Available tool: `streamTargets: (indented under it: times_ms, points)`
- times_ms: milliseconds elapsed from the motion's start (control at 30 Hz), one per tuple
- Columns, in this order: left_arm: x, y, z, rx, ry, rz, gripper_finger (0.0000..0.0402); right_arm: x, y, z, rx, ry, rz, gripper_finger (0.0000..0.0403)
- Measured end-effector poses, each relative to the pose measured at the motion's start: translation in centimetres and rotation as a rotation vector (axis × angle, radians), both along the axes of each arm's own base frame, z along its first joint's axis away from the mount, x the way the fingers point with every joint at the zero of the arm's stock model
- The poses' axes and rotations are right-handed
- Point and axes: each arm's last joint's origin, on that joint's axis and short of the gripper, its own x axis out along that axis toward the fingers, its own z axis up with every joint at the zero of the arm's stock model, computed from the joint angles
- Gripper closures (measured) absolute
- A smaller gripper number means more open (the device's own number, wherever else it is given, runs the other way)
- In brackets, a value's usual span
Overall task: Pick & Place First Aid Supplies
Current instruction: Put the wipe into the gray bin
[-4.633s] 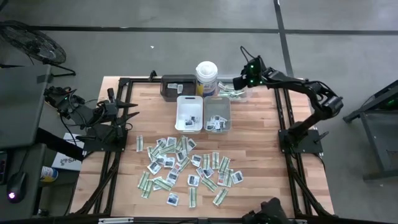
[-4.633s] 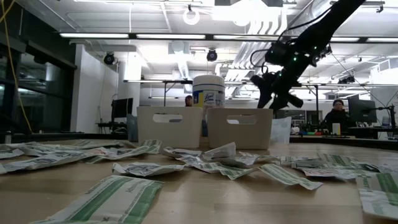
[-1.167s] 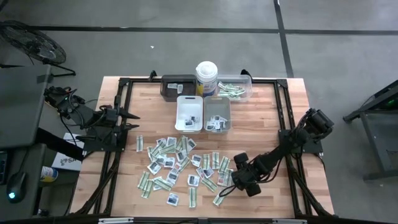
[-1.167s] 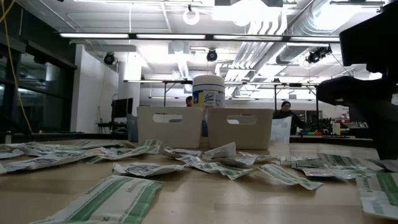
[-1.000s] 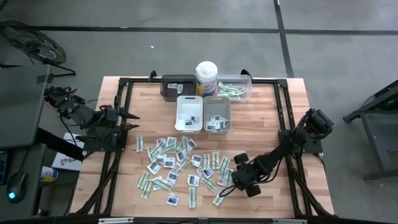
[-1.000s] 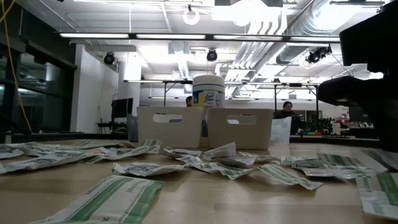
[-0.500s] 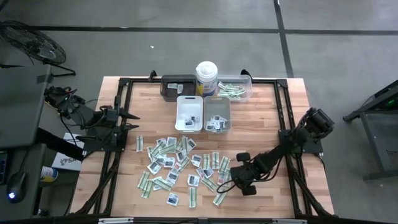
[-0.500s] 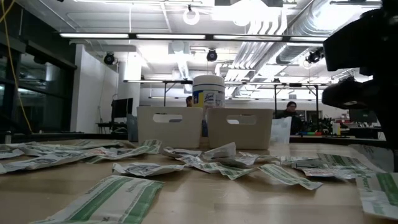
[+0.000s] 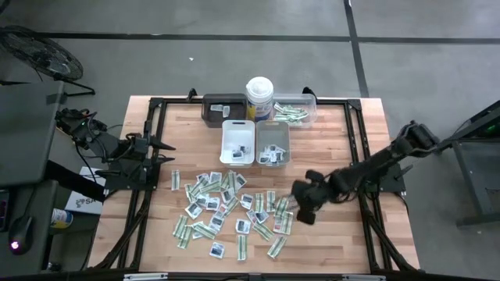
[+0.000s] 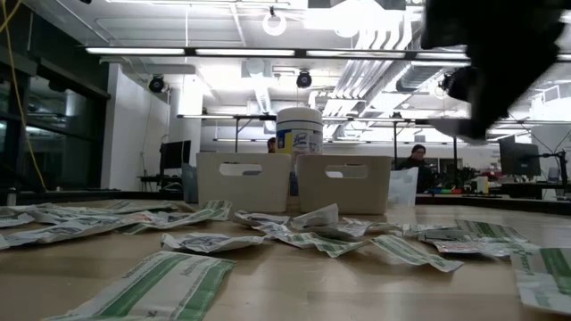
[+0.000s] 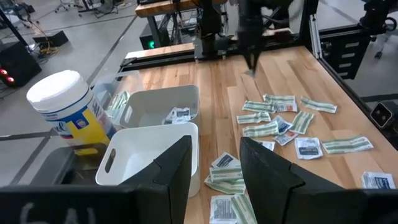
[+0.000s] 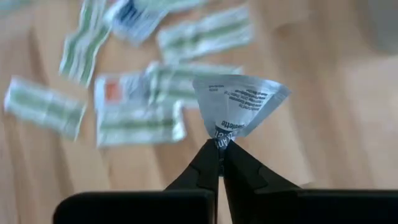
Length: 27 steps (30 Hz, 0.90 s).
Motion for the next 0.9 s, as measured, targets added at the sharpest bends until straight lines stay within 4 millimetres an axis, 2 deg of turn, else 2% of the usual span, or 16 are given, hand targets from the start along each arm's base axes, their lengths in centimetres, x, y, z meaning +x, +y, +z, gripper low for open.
streamTargets:
  times_ms: [167,367,667,900]
  points:
    - [0.0,0.0,0.0,-0.001,-0.001,0.001,0.0269,0.2,-3.4,2.1,-0.007,-0.079,-0.083,0.0401]
    - [0.0,0.0,0.0,-0.006,-0.001,-0.012,0.0269,0.8,-7.0,3.0,-0.011,-0.107,-0.107,0.0402]
    - [0.1,-0.2,0.4,-0.061,-0.033,-0.016,0.0269,1.4,-11.5,3.3,-0.031,-0.123,0.041,0.0402]
    - [0.2,-0.2,0.8,-0.105,-0.078,-0.001,0.0269,1.6,-14.9,4.2,-0.148,-0.156,0.147,0.0403]
